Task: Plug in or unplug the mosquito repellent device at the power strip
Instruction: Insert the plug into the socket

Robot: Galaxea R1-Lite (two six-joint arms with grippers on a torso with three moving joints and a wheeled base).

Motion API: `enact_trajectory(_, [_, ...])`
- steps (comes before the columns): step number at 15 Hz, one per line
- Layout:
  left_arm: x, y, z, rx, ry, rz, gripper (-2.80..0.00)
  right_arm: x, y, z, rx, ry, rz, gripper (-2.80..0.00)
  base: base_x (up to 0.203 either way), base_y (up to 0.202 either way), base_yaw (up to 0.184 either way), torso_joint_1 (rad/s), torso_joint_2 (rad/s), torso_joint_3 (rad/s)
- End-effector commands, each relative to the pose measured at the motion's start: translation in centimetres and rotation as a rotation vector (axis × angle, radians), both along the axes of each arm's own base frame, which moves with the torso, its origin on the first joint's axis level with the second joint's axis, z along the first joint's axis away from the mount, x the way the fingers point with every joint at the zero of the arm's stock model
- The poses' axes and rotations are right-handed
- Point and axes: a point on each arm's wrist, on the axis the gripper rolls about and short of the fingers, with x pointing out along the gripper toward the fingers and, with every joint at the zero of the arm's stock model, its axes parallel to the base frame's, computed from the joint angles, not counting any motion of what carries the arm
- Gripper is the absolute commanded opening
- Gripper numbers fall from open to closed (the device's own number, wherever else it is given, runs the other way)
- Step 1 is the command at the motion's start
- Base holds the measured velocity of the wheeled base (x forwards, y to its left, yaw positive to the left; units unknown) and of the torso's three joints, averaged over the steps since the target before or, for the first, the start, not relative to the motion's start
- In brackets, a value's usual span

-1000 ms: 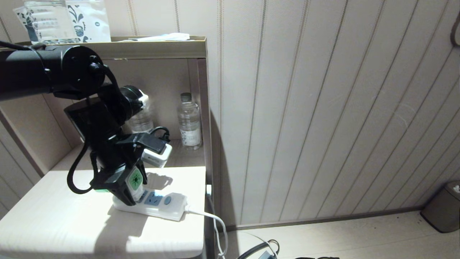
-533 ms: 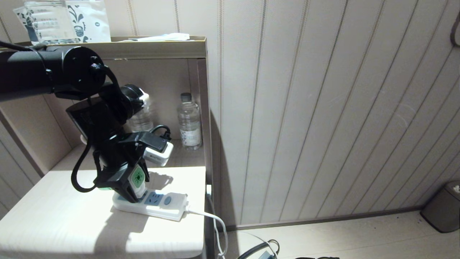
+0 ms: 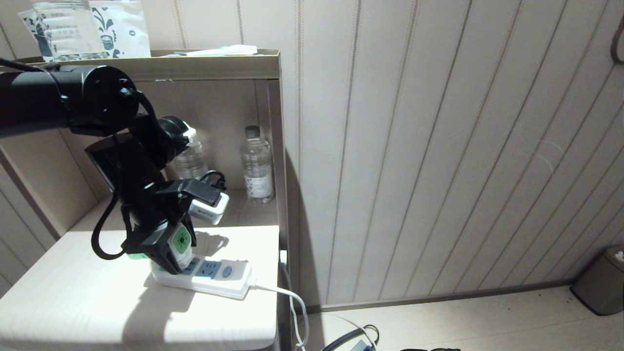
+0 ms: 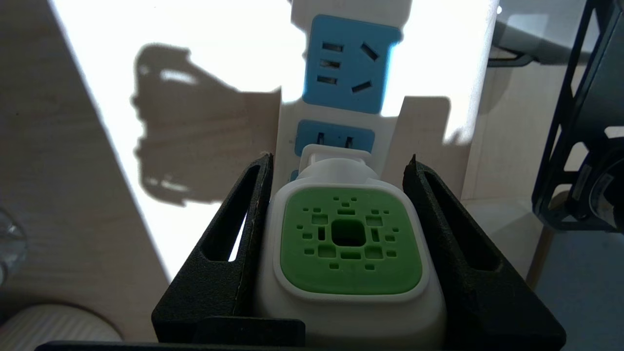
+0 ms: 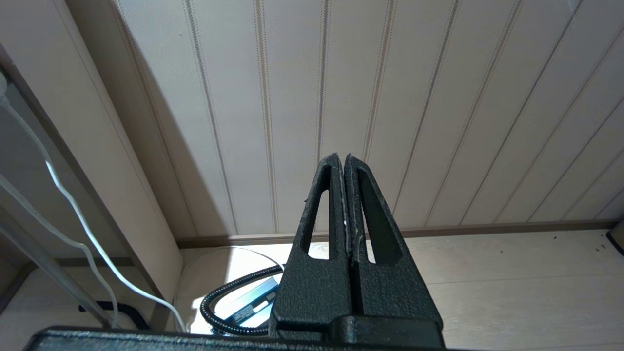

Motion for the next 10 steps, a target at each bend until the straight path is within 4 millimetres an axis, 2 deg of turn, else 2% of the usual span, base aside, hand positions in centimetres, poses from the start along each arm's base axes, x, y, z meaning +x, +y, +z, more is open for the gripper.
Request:
enact_trajectory(1, [0.0,0.1,0.0,-0.001,0.004,-0.004,-2.80,0.0,0.0,0.0,0.000,-0.001,0.000,-2.80,0.000,0.000,0.000,0.000,0.00,0.000])
enact_trajectory(7, [-0.1,0.1,-0.4,0.007,0.027,-0.010,-2.80,0.0,0.0,0.0,0.000,-0.001,0.000,-2.80,0.000,0.000,0.000,0.000,0.00,0.000])
enact_trajectory(10, [0.0,-0.9,-1.0,0.022,0.047,-0.036,-2.80,0.0,0.0,0.0,0.001,-0.001,0.000,-2.80,0.000,0.000,0.000,0.000,0.00,0.000])
